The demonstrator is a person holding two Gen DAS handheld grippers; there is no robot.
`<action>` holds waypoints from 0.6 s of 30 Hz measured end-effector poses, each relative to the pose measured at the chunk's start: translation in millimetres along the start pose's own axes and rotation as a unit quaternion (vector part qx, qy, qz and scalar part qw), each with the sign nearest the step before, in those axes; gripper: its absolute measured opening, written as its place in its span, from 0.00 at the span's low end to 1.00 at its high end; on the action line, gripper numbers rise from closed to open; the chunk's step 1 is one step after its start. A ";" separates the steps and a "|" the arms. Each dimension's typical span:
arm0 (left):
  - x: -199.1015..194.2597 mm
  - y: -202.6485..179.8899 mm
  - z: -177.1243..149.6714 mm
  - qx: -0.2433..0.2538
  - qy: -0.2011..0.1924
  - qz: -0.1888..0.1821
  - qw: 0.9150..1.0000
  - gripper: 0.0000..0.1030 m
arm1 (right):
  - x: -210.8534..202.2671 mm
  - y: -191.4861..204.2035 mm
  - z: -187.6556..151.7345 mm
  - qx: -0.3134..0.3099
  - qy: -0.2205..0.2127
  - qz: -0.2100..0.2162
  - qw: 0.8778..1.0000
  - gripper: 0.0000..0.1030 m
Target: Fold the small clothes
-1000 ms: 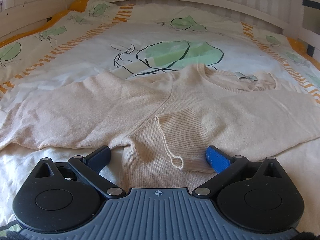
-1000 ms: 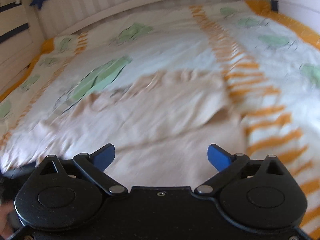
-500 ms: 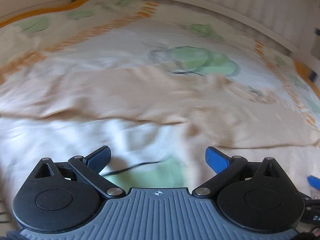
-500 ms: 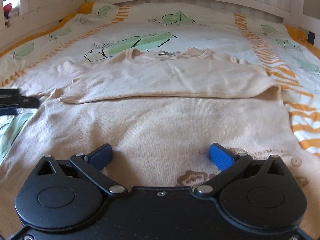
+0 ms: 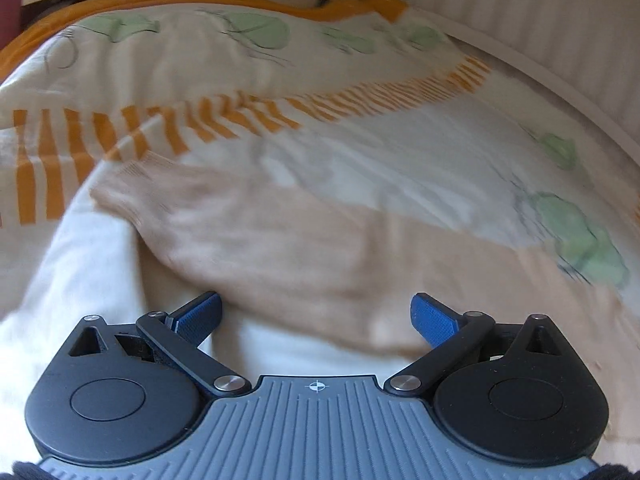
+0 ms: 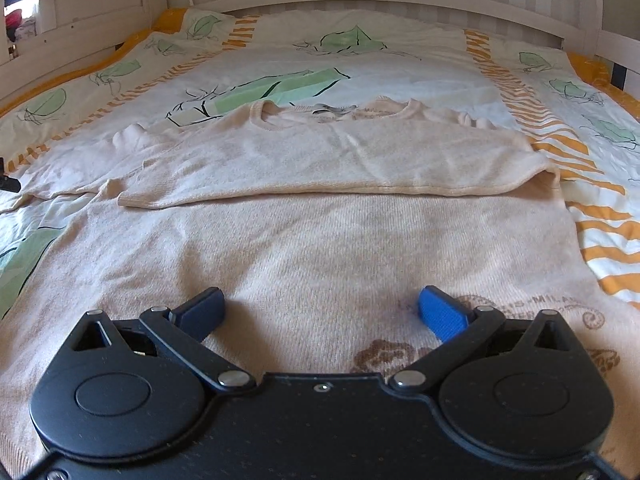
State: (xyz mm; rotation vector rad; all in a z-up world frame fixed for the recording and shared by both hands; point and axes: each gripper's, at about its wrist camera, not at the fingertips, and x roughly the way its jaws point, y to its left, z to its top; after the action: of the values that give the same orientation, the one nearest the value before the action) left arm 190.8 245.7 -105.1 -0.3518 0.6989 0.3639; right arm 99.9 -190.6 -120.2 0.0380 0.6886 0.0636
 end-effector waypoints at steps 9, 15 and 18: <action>23.4 24.1 20.4 -0.059 -0.041 0.043 0.996 0.99 | 1.5 -1.5 0.1 0.003 -0.002 0.002 1.000 1.00; 25.1 42.3 28.7 -0.155 -0.062 0.030 0.986 0.98 | 1.5 -2.6 -1.1 0.005 -0.004 0.004 1.000 1.00; 23.0 41.3 35.8 -0.150 -0.048 0.032 0.987 0.54 | 1.5 -2.7 -1.2 0.005 -0.004 0.004 1.000 1.00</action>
State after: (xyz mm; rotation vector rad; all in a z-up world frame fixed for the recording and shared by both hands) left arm 209.0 302.1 -102.9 -0.5940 0.5612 0.5468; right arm 100.5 -193.1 -122.2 0.0511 0.6813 0.0674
